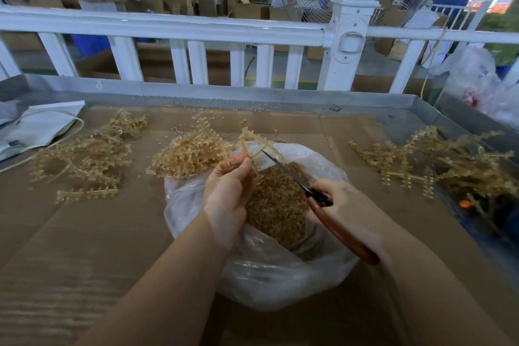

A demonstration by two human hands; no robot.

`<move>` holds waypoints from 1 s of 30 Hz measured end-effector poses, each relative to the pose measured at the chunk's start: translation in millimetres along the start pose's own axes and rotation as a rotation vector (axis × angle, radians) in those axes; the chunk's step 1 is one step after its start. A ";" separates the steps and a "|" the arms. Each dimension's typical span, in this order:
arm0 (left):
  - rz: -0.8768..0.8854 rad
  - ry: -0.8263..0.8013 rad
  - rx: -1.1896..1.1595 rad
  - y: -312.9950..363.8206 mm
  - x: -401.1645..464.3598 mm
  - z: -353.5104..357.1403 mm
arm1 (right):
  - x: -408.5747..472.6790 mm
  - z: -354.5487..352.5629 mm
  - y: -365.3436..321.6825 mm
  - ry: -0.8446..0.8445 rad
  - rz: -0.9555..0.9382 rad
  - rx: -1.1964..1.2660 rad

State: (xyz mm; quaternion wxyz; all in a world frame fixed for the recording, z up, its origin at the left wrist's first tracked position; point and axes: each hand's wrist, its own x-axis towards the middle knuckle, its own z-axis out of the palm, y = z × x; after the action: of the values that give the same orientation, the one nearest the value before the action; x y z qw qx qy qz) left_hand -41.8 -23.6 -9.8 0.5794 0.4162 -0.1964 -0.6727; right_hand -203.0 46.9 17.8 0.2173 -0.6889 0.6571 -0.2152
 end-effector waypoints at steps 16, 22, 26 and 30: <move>-0.074 0.079 -0.045 0.9 3.0 2.9 | -6.2 -10.2 -6.8 -0.136 -0.003 0.010; -0.076 0.086 -0.001 -2.9 5.2 5.6 | -4.1 -0.2 -0.5 0.092 0.125 -0.239; -0.079 0.115 0.015 -2.3 6.1 6.6 | -4.4 -1.3 -1.8 0.136 0.131 -0.270; -0.055 0.156 -0.005 -1.9 5.6 6.1 | -7.9 -4.9 -4.5 0.114 0.119 -0.339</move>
State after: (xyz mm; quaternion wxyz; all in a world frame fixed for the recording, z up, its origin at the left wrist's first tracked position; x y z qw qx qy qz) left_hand -47.8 -29.8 -9.6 0.5754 0.4712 -0.1373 -0.6542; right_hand -202.4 54.9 24.3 0.0729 -0.6622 0.7348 -0.1270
